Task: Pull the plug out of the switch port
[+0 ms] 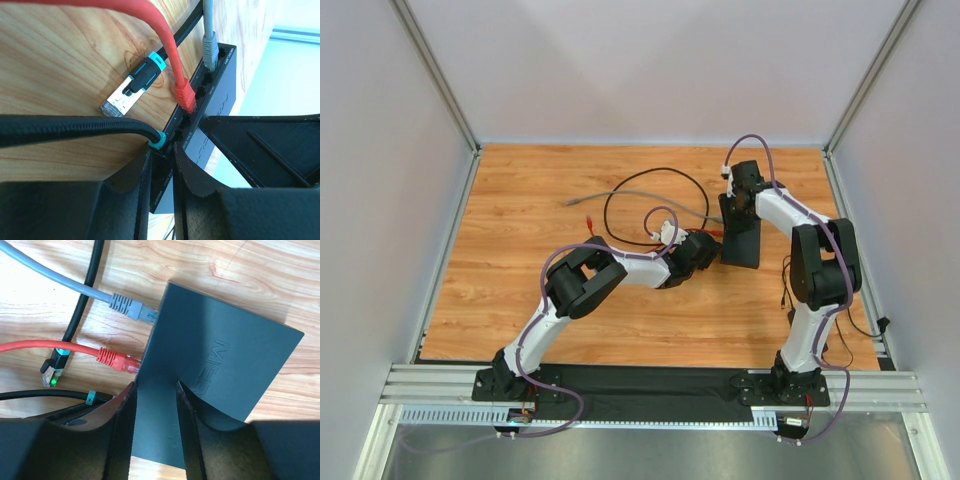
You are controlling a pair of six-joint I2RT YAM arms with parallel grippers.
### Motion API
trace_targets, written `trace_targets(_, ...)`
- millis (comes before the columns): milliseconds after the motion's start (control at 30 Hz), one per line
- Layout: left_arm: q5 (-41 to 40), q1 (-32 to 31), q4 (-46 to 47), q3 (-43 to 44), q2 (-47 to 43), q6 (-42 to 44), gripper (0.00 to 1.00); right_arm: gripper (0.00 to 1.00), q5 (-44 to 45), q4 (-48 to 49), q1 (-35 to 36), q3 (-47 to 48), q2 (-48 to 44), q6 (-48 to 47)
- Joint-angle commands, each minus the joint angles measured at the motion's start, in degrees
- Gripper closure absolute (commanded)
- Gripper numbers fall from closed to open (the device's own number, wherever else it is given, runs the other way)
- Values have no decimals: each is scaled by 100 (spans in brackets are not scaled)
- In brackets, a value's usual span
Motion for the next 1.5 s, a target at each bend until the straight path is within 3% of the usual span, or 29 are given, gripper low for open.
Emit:
trace_targets(0, -45, 2, -843, -113, 10, 304, 100, 60, 100, -239, 95, 71, 193, -183)
trace_targets(400, -62, 2, -914, -139, -8, 208, 100, 58, 170, -450, 139, 115, 307, -122)
trace_targets(500, -80, 2, -984, -95, 1, 164, 100, 47, 197, -486, 191, 106, 377, -104)
trace_targets(600, -98, 2, -1002, -95, 10, 146, 100, 46, 240, -608, 218, 167, 509, -95)
trace_targets(767, -133, 28, -1019, -157, -43, 102, 100, 52, 346, -582, 218, 71, 466, -87)
trace_targets(800, -133, 37, -1002, -174, -78, 84, 100, 58, 363, -530, 218, 45, 448, -95)
trace_targets(833, -133, 46, -958, -253, -96, 67, 100, 70, 390, -521, 200, 27, 439, -95)
trace_targets(867, -124, 63, -914, -306, -122, 15, 100, 73, 494, -538, 192, 27, 448, -95)
trace_targets(1100, -54, 177, -633, -552, -263, -188, 100, 74, 530, -477, 174, 0, 527, -174)
trace_targets(1467, -71, 248, -1080, -342, -210, -478, 100, 73, 91, -503, 165, -8, 632, -403)
